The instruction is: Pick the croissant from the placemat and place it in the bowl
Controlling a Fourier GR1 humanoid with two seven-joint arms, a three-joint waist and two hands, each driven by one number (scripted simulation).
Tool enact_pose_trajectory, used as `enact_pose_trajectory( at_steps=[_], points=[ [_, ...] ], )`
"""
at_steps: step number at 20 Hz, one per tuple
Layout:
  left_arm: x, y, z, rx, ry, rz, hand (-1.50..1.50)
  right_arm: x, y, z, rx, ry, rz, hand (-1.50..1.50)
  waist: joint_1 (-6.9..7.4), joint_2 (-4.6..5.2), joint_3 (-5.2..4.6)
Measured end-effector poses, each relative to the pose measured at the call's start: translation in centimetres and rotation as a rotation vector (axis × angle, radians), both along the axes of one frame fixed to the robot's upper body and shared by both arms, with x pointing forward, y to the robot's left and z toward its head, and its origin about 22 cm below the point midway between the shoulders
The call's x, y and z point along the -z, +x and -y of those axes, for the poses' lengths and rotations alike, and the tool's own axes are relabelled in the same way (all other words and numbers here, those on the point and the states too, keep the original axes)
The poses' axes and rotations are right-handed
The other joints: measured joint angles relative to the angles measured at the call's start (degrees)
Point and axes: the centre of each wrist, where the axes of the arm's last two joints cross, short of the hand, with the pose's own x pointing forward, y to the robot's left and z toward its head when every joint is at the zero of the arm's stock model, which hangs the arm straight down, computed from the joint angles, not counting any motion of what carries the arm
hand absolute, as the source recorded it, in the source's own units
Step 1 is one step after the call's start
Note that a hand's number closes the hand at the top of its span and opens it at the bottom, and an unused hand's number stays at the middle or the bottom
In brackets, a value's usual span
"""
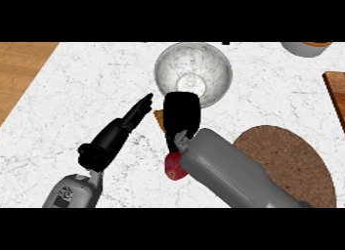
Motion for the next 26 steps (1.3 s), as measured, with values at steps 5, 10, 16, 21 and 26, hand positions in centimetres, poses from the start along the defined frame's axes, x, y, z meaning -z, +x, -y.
enact_pose_trajectory(
  at_steps=[5,10,16,21,26],
  points=[
    [0.0,0.3,0.0,-0.016,0.001,-0.004,0.0,-3.7,0.4,-2.8,-0.015,0.01,0.215,1.5,-0.61,-0.3,-0.01],
    [-0.5,0.7,-0.6,-0.038,-0.012,0.015,0.0,-7.2,0.7,-4.2,-0.017,0.132,0.406,1.5,-1.36,-0.42,0.0],
    [0.0,1.0,-0.6,-0.051,-0.004,0.005,0.0,-8.9,1.7,-4.8,0.019,0.242,0.514,1.5,-2.88,-0.32,-0.03],
    [0.2,0.9,-1.0,-0.065,0.004,-0.008,0.0,-9.0,3.7,-4.8,0.075,0.199,0.545,1.5,-3.8,-0.39,-0.04],
    [0.5,0.3,-1.2,-0.084,0.001,-0.01,0.0,-7.7,6.1,-3.8,0.128,0.104,0.619,1.5,-4.99,-0.43,-0.01]
  ],
)
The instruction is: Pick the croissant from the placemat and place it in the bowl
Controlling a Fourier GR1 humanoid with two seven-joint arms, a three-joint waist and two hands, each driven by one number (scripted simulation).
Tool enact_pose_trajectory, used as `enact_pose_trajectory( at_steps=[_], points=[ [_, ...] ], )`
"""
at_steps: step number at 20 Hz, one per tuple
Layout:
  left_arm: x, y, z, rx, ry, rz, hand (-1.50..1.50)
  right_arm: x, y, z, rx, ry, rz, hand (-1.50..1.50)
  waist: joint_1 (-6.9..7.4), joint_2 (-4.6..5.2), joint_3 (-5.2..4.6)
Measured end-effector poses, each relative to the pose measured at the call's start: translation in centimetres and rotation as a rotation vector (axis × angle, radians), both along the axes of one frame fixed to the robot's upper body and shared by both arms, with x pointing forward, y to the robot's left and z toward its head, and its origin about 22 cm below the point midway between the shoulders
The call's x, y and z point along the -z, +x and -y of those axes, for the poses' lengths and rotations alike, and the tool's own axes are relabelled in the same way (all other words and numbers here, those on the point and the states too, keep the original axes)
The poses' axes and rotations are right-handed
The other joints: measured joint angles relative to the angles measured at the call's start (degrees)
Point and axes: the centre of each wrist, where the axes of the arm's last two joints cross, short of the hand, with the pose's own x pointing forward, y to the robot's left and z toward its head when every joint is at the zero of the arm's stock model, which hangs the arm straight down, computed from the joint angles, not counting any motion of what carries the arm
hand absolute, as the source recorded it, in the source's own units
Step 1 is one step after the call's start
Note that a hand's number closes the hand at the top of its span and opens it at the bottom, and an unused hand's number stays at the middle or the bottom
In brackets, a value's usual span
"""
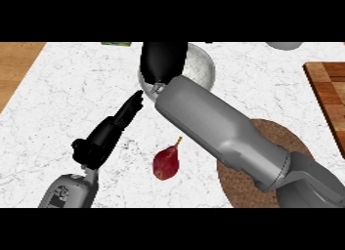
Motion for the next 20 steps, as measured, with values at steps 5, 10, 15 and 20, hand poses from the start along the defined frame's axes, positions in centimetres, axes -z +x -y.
enact_pose_trajectory(
  at_steps=[5,10,15,20],
  points=[
    [0.2,-0.2,-0.4,-0.012,-0.004,-0.003,0.0,1.6,2.0,1.7,0.071,-0.022,-0.007,1.5,-0.49,0.12,0.02],
    [0.1,-0.1,-0.6,-0.019,-0.001,0.003,0.0,3.6,3.3,4.0,0.141,0.114,-0.214,-1.5,-0.73,0.4,0.09],
    [-0.4,-0.1,-0.5,-0.013,-0.002,0.013,0.0,4.7,4.2,5.7,0.095,0.245,-0.331,-1.5,-0.71,0.48,0.14],
    [-0.3,-0.4,-0.8,-0.011,0.0,0.005,0.0,4.7,4.8,6.4,0.035,0.325,-0.253,-1.5,-0.72,0.45,0.14]
  ],
)
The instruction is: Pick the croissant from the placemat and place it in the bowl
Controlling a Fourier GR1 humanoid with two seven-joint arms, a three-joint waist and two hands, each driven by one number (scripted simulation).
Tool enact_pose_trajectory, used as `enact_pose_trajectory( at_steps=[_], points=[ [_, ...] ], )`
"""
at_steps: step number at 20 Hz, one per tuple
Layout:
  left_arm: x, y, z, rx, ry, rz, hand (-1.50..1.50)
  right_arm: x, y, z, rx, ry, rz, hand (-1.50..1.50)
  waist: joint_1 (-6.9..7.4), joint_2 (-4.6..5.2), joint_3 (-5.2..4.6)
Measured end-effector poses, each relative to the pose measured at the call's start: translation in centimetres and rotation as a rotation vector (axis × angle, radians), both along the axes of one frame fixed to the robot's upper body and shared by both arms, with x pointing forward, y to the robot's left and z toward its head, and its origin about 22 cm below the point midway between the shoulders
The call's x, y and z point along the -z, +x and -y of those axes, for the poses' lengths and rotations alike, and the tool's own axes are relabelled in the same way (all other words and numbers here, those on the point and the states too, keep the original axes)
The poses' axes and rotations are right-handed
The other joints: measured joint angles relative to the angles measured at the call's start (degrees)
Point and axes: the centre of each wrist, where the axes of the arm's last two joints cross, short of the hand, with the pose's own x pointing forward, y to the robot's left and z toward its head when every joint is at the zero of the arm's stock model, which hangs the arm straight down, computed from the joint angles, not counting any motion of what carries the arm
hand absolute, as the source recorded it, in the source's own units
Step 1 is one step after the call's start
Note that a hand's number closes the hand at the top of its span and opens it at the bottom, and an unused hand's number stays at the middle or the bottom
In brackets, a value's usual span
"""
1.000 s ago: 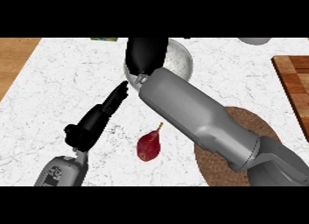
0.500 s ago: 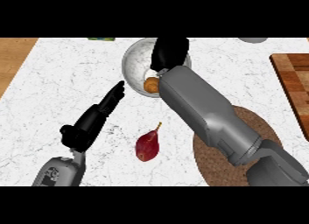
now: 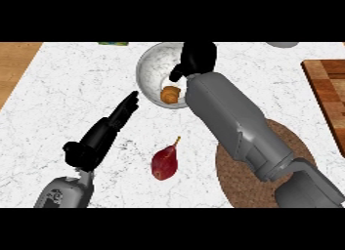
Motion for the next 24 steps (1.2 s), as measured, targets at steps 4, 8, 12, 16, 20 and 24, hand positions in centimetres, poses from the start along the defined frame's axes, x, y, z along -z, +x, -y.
enact_pose_trajectory(
  at_steps=[4,8,12,16,20,24],
  points=[
    [0.0,-0.1,-0.5,-0.009,0.0,-0.004,0.0,-0.1,0.4,0.5,0.036,0.08,0.107,-1.5,-0.67,-0.19,0.0],
    [0.3,-0.4,-0.6,-0.027,-0.006,-0.009,0.0,-0.4,0.7,1.0,0.099,0.195,0.206,-1.5,-1.68,-0.53,0.01],
    [0.7,-0.9,-1.3,-0.051,-0.004,-0.015,0.0,-0.8,1.0,2.4,0.155,0.312,0.247,-1.5,-2.93,-1.01,0.01],
    [0.8,-0.9,-2.3,-0.071,-0.002,-0.022,0.0,0.2,1.0,5.4,0.214,0.391,0.284,-1.5,-4.25,-1.42,0.02],
    [1.1,-1.1,-2.1,-0.087,-0.004,-0.026,0.0,2.2,-0.1,9.2,0.254,0.437,0.331,-1.5,-5.4,-1.77,0.03],
    [1.0,-1.5,-2.4,-0.099,-0.003,-0.033,0.0,3.7,-2.2,14.0,0.281,0.475,0.362,-1.5,-5.98,-1.98,0.03]
  ],
)
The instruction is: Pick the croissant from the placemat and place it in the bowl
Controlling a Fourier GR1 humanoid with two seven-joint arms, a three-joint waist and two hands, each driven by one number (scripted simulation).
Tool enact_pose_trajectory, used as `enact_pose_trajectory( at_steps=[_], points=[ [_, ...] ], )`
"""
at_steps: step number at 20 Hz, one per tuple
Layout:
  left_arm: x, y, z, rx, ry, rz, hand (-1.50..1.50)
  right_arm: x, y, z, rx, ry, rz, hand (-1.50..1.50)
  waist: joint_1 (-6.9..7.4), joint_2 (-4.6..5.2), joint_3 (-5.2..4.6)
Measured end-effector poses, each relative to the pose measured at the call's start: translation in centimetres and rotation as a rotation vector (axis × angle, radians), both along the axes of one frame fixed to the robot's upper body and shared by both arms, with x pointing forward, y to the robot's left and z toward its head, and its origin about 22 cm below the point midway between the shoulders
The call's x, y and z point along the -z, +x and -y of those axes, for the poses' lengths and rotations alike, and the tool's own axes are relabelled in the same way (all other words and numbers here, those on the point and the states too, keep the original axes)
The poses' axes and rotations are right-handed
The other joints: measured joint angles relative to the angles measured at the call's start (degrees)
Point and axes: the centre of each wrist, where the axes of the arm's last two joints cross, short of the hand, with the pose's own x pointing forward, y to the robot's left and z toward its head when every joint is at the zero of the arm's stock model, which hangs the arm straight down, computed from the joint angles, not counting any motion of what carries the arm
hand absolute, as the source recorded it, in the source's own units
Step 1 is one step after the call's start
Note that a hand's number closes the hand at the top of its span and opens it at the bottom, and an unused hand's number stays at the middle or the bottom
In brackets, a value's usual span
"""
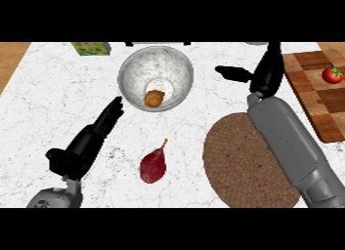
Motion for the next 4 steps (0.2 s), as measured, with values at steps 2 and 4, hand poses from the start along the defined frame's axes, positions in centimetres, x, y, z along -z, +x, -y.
enact_pose_trajectory(
  at_steps=[2,4],
  points=[
    [0.5,-0.3,-0.3,-0.004,-0.002,0.0,0.0,0.8,-1.6,2.0,-0.006,0.011,-0.003,-1.5,-0.01,0.01,-0.02],
    [0.3,0.1,-0.3,-0.002,-0.003,0.002,0.0,1.1,-3.2,3.7,-0.029,0.023,0.004,-1.5,-0.03,0.07,-0.02]
  ],
)
